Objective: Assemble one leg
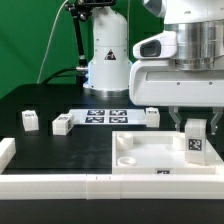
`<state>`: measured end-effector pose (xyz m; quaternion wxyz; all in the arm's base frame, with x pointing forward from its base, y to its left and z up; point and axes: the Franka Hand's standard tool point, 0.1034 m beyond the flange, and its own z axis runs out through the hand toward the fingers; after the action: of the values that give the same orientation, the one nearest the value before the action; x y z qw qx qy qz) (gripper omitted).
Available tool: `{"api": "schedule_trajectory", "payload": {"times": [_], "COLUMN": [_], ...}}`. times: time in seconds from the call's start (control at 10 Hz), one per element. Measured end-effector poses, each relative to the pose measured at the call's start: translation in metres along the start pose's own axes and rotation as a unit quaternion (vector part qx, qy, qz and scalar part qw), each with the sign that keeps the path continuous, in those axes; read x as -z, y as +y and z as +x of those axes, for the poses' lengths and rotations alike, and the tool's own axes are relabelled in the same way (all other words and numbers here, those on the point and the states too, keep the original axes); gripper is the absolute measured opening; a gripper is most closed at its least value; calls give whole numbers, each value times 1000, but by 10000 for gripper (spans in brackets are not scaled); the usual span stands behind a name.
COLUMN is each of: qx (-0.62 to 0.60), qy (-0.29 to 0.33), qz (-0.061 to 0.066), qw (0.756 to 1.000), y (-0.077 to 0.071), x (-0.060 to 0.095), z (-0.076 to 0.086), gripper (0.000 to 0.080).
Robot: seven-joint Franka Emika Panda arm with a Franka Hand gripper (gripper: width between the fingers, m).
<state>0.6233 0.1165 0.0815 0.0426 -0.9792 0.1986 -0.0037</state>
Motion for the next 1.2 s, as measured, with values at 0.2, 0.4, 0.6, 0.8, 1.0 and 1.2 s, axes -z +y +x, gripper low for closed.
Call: {"api": "schedule_trajectory", "payload": {"times": [0.2, 0.4, 0.6, 0.8, 1.0, 1.2], "qx": [-154, -240, -273, -243, -172, -64], "qy": [1, -3, -4, -4, -3, -2], "qz": [-1, -1, 1, 2, 3, 3], "qw": [988, 971, 962, 970, 985, 998], "y": [1, 2, 1, 0, 0, -2], "x": [0, 0, 0, 0, 0, 0], "z": [0, 2, 1, 1, 2, 0], "gripper": [291, 291, 291, 536, 642, 648]}}
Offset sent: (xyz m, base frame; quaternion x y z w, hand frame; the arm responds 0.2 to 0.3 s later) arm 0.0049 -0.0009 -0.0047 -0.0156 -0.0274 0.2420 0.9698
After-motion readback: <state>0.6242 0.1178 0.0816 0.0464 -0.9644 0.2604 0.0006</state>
